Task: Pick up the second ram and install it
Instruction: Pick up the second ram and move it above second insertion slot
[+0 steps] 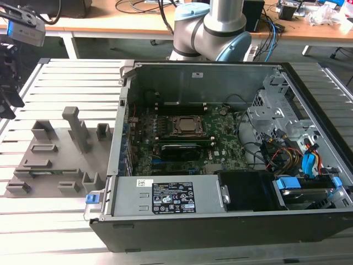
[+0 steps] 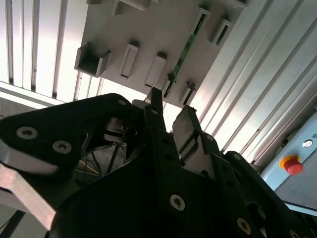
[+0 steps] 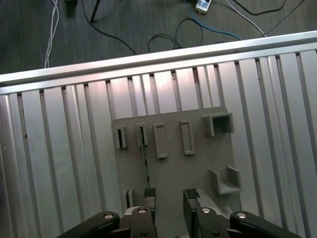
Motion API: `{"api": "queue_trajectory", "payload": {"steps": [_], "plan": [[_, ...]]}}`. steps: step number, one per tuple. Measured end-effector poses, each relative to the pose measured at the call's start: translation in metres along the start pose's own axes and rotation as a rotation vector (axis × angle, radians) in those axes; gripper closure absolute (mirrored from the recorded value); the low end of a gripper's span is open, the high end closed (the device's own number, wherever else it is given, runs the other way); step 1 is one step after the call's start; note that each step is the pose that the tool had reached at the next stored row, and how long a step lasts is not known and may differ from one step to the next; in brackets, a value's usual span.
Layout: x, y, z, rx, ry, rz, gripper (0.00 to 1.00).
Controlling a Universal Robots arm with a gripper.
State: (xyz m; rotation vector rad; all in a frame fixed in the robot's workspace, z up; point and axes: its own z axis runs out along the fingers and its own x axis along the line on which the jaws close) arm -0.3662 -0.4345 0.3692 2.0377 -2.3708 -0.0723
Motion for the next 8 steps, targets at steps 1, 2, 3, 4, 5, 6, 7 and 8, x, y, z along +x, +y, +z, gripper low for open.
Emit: {"api": "queue_trajectory", "payload": {"steps": [1, 2, 3, 4, 5, 6, 7, 8], "plan": [[0.0, -0.0001, 0.0022, 0.0001, 0.0, 0.0, 0.64], [0.0001, -0.0002, 0.004, 0.0, 0.0, 0.0, 0.64], [0.0001, -0.0002, 0.0052, 0.0, 0.0, 0.0, 0.64], [0.0001, -0.0003, 0.006, 0.0, 0.0, 0.0, 0.64], [0.0001, -0.0003, 0.0068, 0.0, 0.0, 0.0, 0.64], [0.0001, -0.0004, 0.0083, 0.0, 0.0, 0.0, 0.64], [0.0002, -0.0004, 0.0096, 0.0, 0.0, 0.0, 0.64], [0.0002, -0.0005, 0.011, 0.0, 0.0, 0.0, 0.64]]}}
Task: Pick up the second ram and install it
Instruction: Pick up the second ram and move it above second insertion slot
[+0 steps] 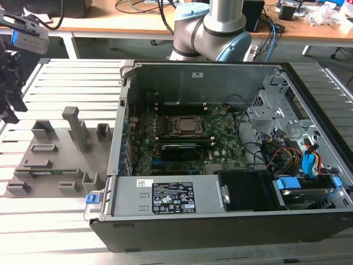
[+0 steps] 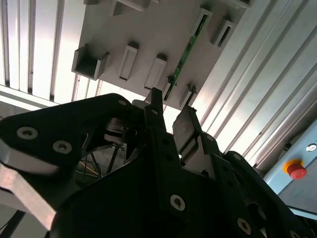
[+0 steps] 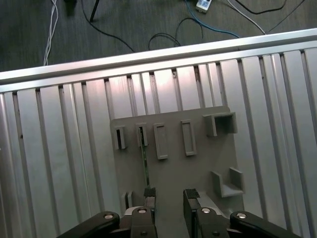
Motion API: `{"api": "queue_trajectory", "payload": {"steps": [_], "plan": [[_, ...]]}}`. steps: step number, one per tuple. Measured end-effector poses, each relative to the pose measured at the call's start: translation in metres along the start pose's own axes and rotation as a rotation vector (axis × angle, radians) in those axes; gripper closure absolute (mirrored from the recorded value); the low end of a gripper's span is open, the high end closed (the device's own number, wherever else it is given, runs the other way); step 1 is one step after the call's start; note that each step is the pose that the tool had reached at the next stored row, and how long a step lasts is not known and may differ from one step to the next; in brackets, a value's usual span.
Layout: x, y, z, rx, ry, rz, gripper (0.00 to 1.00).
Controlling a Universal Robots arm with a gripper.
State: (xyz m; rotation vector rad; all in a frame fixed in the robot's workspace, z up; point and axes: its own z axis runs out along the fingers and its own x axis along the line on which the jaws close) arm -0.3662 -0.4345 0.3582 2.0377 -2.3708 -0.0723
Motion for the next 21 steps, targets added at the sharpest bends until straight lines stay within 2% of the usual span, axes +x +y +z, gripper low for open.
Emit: {"api": "queue_trajectory", "payload": {"steps": [2, 6, 11, 21], "plan": [[0.0, -0.0001, 0.0014, 0.0, 0.0, 0.0, 0.64], [0.0002, -0.0005, 0.0108, 0.0, 0.0008, 0.0, 0.64], [0.0003, -0.0007, 0.0149, 0.0001, 0.0008, 0.0, 0.64], [0.0006, -0.0013, 0.0295, 0.0001, 0.0008, 0.0, 0.64]]}}
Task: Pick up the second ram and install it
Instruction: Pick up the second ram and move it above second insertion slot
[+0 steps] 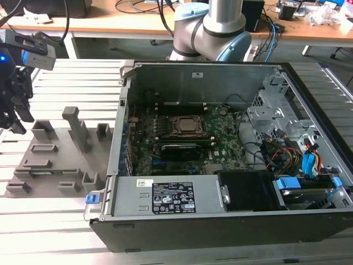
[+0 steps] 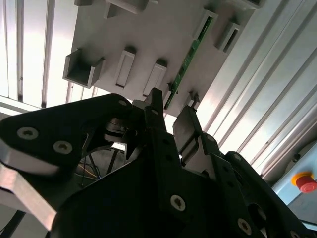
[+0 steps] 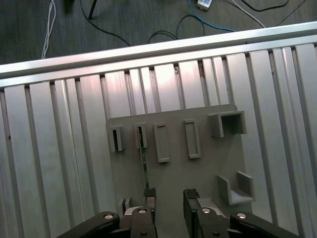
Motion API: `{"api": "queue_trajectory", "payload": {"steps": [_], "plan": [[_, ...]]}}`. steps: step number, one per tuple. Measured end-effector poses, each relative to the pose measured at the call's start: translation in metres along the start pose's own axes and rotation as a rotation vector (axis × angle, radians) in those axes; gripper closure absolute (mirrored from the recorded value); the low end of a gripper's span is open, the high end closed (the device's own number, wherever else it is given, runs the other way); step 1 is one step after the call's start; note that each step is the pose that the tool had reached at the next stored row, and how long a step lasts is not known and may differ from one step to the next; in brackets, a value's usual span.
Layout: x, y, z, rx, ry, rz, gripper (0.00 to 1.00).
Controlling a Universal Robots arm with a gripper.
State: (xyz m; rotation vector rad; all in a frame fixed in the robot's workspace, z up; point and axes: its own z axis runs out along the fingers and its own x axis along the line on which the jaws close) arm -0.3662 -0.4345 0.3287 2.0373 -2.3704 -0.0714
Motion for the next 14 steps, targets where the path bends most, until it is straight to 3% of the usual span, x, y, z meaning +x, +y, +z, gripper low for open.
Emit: {"api": "queue_trajectory", "payload": {"steps": [14], "plan": [[0.0003, -0.0007, 0.0162, 0.0, 0.0, 0.0, 0.64]]}}
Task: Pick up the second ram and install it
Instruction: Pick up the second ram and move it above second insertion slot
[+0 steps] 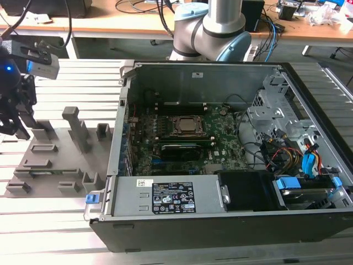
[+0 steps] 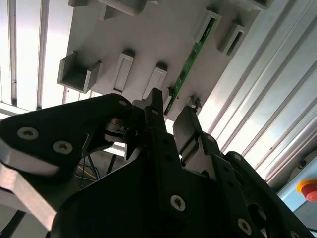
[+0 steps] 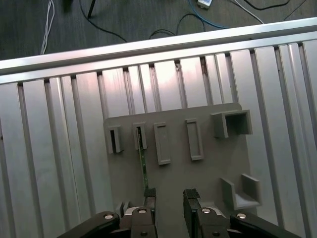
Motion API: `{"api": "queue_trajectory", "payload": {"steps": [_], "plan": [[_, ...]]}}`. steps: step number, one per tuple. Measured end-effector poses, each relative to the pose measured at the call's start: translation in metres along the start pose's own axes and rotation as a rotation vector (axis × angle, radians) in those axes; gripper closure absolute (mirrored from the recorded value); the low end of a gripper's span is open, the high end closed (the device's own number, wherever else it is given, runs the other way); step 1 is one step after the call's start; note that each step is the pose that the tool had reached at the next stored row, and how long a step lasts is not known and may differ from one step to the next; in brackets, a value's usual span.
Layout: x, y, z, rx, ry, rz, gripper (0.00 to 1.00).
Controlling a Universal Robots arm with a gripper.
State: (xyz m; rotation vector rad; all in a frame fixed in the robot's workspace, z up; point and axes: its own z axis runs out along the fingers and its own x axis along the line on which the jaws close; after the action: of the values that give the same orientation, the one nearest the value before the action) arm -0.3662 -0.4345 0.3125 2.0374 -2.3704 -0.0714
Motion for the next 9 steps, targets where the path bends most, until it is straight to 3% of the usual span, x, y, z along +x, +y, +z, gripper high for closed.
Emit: {"api": "queue_trajectory", "payload": {"steps": [9], "plan": [[0.0002, -0.0005, 0.0111, 0.0, -0.0001, 0.0, 0.64]]}}
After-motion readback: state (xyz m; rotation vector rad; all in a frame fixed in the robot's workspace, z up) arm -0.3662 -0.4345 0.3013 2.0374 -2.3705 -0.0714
